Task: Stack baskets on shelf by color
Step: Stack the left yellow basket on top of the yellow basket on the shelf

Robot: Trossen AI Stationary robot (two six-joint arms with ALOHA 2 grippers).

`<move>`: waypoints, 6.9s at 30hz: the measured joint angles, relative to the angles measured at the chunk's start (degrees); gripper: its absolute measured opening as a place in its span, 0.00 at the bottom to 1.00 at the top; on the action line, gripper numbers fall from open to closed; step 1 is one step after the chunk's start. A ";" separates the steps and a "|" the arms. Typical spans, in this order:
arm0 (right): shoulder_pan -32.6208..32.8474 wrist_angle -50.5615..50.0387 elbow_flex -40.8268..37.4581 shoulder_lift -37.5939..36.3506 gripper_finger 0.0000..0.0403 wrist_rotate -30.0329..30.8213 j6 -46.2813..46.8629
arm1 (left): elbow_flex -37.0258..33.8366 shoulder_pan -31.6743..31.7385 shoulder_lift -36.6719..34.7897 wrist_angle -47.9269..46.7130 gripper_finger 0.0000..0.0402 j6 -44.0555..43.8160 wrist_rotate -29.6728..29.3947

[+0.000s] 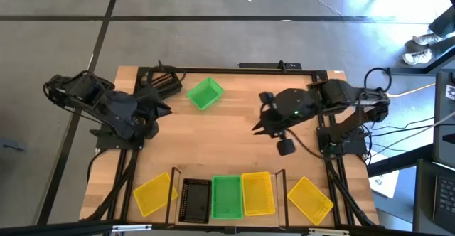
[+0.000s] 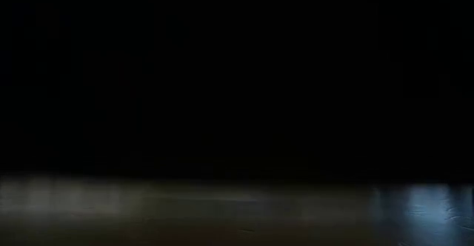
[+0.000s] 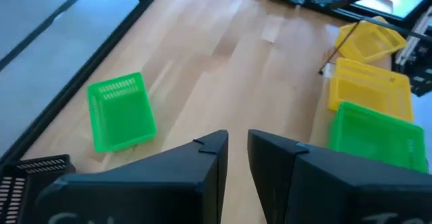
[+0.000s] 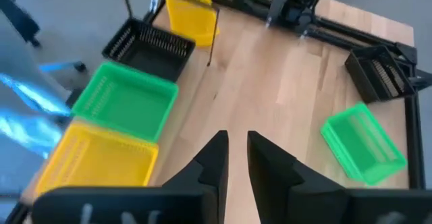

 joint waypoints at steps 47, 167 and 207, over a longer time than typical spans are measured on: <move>-23.04 -8.28 0.00 -6.30 0.14 -3.40 -10.44 | -28.54 61.28 -0.42 6.80 0.12 -9.82 28.73; -24.07 -3.57 -0.02 -6.39 0.14 -5.99 -14.72 | -33.51 -14.31 3.72 1.11 0.00 -47.66 29.72; -23.56 15.05 -0.04 5.49 0.14 4.13 -19.36 | -23.12 11.92 3.65 4.40 0.00 -15.91 -30.17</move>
